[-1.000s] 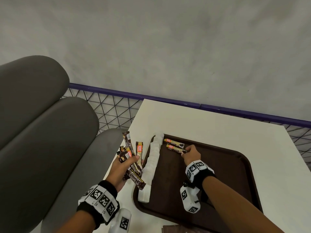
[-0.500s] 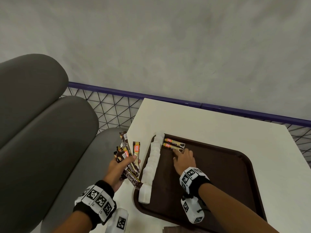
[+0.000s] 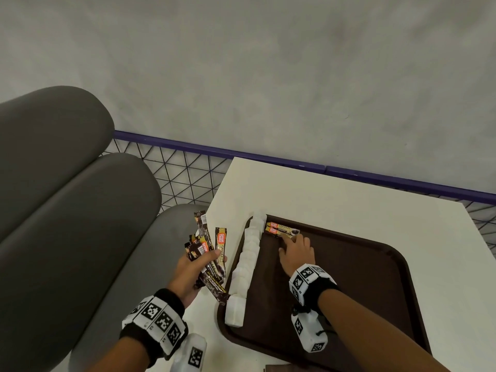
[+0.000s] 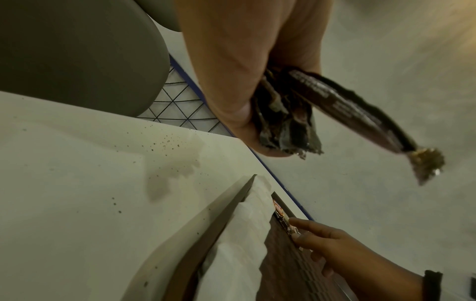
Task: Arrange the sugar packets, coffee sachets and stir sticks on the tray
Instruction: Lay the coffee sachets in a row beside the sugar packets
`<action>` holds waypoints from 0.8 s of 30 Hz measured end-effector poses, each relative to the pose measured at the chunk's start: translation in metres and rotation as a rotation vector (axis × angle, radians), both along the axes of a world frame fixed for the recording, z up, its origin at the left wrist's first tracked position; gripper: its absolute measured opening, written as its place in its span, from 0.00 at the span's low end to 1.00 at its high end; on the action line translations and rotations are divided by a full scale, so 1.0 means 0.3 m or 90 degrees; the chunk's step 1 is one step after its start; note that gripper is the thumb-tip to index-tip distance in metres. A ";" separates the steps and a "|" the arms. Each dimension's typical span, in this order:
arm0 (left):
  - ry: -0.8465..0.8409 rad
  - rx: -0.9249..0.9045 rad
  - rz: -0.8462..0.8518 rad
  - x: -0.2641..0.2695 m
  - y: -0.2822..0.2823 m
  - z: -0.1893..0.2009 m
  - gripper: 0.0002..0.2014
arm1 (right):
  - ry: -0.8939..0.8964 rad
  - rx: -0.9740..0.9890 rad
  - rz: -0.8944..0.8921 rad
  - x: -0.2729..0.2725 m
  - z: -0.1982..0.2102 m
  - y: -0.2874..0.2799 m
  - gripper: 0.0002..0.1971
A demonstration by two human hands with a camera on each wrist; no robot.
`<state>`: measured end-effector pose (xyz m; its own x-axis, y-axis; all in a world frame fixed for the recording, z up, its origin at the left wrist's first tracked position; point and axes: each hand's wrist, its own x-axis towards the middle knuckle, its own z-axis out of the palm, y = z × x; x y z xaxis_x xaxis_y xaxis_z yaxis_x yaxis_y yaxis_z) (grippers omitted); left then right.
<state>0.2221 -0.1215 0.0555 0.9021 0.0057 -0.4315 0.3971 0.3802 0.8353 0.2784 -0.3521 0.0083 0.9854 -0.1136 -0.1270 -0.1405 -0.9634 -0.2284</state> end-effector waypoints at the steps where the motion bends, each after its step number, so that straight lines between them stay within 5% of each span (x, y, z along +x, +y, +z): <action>1: 0.000 0.000 -0.002 0.000 -0.002 0.001 0.11 | -0.007 0.011 -0.003 -0.001 0.004 0.001 0.23; 5: 0.000 -0.003 -0.006 -0.002 -0.016 0.009 0.10 | -0.056 0.101 0.014 -0.008 0.027 0.011 0.21; 12: -0.022 -0.017 -0.023 -0.016 -0.073 0.032 0.12 | -0.038 0.524 0.144 -0.070 0.139 0.142 0.12; 17: -0.056 -0.039 -0.036 -0.028 -0.087 0.046 0.15 | -0.020 0.581 0.199 -0.126 0.197 0.196 0.05; 24: -0.040 -0.005 -0.013 -0.039 -0.068 0.054 0.02 | 0.070 0.738 0.050 -0.133 0.214 0.164 0.04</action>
<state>0.2103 -0.1419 0.0716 0.9274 -0.0169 -0.3738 0.3518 0.3795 0.8557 0.2385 -0.3028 0.0724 0.9617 0.1877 -0.1999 -0.1634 -0.1932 -0.9674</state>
